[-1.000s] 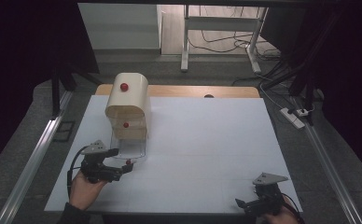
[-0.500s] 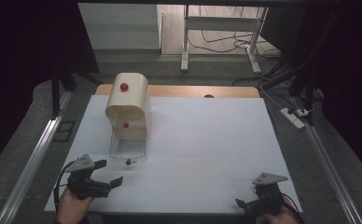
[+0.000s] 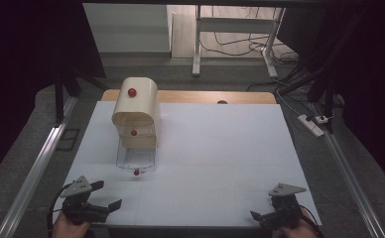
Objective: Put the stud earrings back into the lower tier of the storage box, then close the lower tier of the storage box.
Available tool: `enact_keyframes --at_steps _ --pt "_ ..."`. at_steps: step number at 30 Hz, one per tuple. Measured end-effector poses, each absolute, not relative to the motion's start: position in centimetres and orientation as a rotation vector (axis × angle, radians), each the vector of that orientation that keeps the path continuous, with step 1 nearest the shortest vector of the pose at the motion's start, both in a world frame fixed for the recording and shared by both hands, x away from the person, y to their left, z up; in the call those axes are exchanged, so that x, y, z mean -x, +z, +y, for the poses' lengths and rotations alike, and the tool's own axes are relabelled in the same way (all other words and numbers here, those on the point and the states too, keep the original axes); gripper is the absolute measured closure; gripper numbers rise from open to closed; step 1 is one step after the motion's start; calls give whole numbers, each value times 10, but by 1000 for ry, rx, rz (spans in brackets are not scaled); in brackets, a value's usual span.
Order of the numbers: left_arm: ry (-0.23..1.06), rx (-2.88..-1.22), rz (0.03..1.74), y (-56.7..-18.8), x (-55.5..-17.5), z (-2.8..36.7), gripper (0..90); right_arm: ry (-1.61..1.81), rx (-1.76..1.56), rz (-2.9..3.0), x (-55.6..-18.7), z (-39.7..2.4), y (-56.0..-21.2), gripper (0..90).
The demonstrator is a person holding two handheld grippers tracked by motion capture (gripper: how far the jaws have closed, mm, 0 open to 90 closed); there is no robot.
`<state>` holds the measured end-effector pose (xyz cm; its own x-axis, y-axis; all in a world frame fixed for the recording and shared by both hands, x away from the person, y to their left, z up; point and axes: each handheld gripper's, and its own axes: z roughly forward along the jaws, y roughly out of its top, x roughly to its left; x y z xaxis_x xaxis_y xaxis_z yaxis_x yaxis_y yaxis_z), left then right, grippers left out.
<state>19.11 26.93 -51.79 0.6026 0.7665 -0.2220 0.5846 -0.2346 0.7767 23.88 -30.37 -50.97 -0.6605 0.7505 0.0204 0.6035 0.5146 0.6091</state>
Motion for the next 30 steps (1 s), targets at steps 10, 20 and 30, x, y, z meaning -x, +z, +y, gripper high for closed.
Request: enact_keyframes --at_steps 10,20,30 --pt "215 -1948 1080 -524 -189 272 0 864 -1144 2511 -239 -304 -509 0" --pt "200 -1967 1090 -524 -191 271 0 862 -1143 2515 -239 -303 -510 0" --pt "177 -1985 1104 -523 -194 268 0 860 -1142 2516 -239 -303 -510 0"
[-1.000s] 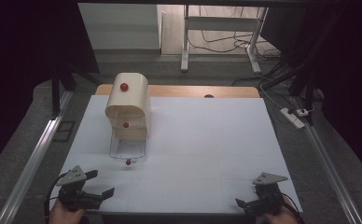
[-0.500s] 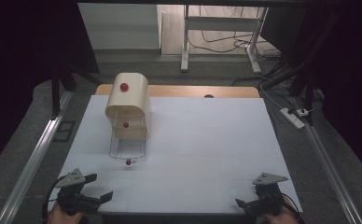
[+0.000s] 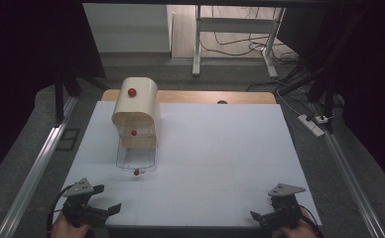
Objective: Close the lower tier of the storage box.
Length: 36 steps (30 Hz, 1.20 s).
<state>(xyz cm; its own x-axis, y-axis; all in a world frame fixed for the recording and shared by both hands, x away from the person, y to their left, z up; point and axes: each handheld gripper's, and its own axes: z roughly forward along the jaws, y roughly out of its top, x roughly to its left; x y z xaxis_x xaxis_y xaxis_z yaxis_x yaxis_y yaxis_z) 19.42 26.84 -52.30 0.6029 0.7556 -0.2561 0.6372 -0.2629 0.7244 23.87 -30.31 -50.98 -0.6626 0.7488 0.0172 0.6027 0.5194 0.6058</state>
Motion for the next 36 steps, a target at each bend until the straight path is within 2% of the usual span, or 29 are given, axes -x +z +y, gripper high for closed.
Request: enact_keyframes --at_steps 36 --pt "203 -2069 1047 -526 -225 246 0 846 -1141 2524 -239 -302 -510 0"
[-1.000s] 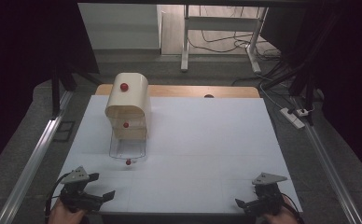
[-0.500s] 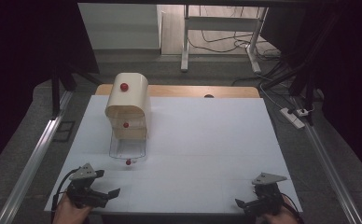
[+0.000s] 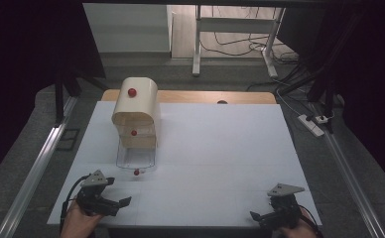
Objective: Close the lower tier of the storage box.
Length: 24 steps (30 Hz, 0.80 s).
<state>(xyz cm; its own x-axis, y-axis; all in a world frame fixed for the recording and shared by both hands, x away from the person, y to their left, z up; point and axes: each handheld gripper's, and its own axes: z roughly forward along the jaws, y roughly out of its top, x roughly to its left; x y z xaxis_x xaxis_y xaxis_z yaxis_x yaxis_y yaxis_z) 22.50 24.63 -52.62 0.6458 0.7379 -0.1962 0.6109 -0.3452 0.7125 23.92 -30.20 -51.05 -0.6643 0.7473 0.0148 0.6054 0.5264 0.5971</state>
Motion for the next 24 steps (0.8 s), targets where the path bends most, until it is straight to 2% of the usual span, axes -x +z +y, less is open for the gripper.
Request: enact_keyframes --at_steps 8,14,18,24 --pt "204 -2085 1047 -529 -234 245 0 843 -1139 2526 -239 -302 -511 0" --pt "195 -2090 1051 -530 -236 247 67 840 -1136 2528 -239 -302 -510 0" --pt "198 -2129 1064 -532 -237 245 194 839 -1138 2529 -239 -302 -510 0" --pt "187 -2152 1058 -533 -240 245 453 839 -1134 2531 -239 -301 -511 0"
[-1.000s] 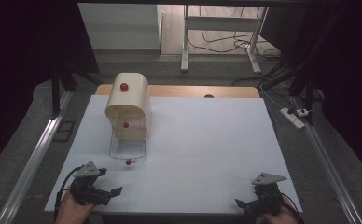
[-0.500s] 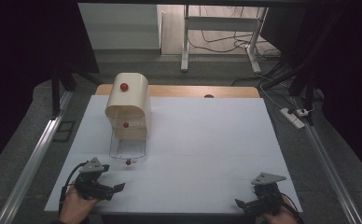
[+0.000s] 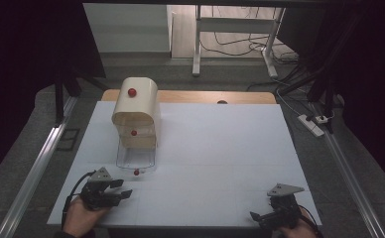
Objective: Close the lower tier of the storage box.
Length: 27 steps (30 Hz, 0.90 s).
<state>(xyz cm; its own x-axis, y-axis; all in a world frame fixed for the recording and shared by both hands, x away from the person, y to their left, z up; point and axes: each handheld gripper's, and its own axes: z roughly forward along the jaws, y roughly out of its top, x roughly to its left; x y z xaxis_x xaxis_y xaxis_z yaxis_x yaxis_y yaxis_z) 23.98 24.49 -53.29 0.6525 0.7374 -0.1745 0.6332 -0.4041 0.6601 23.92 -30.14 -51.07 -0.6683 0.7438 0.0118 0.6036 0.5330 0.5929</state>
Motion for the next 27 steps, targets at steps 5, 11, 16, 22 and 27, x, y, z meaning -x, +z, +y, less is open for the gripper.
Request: enact_keyframes --at_steps 5,11,16,22,27 --pt "215 -2163 1059 -532 -244 246 642 833 -1133 2532 -239 -301 -511 0" --pt "227 -2185 1050 -533 -252 245 808 831 -1130 2534 -239 -301 -511 0" --pt "244 -2195 1055 -533 -260 243 885 830 -1131 2534 -239 -301 -511 0" --pt "274 -2197 1064 -533 -268 241 886 829 -1131 2536 -239 -301 -511 0" --pt "291 -2181 1073 -532 -274 241 886 827 -1131 2536 -239 -301 -511 0"
